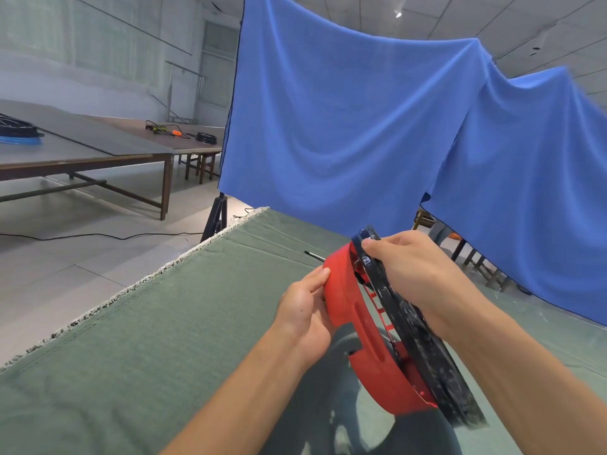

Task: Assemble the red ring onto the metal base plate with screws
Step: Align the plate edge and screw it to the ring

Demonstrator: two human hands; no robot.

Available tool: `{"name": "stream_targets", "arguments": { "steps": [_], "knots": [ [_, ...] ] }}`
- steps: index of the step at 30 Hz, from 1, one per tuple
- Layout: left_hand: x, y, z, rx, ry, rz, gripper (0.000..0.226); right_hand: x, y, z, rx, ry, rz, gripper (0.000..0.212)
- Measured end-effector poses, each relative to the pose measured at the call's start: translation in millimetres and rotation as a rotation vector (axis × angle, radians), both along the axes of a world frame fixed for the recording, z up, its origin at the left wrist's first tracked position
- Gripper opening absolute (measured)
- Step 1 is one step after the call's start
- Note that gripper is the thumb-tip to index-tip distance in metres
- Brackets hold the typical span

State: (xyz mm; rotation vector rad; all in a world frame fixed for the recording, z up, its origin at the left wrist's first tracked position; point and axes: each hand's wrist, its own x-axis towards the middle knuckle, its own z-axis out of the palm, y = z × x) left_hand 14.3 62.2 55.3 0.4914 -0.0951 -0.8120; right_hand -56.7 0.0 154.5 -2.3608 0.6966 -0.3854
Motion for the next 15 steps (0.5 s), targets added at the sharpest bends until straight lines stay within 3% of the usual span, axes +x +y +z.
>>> {"name": "stream_targets", "arguments": {
  "steps": [12, 15],
  "knots": [
    [0.0, 2.2, 1.5, 0.011, 0.027, -0.024, 0.031, 0.4, -2.7, -0.7, 0.009, -0.027, 0.0, 0.047],
    [0.6, 3.3, 2.0, 0.006, 0.022, -0.053, 0.049, 2.8, 0.7, -3.3, -0.006, -0.011, 0.008, 0.044]
  ]
}}
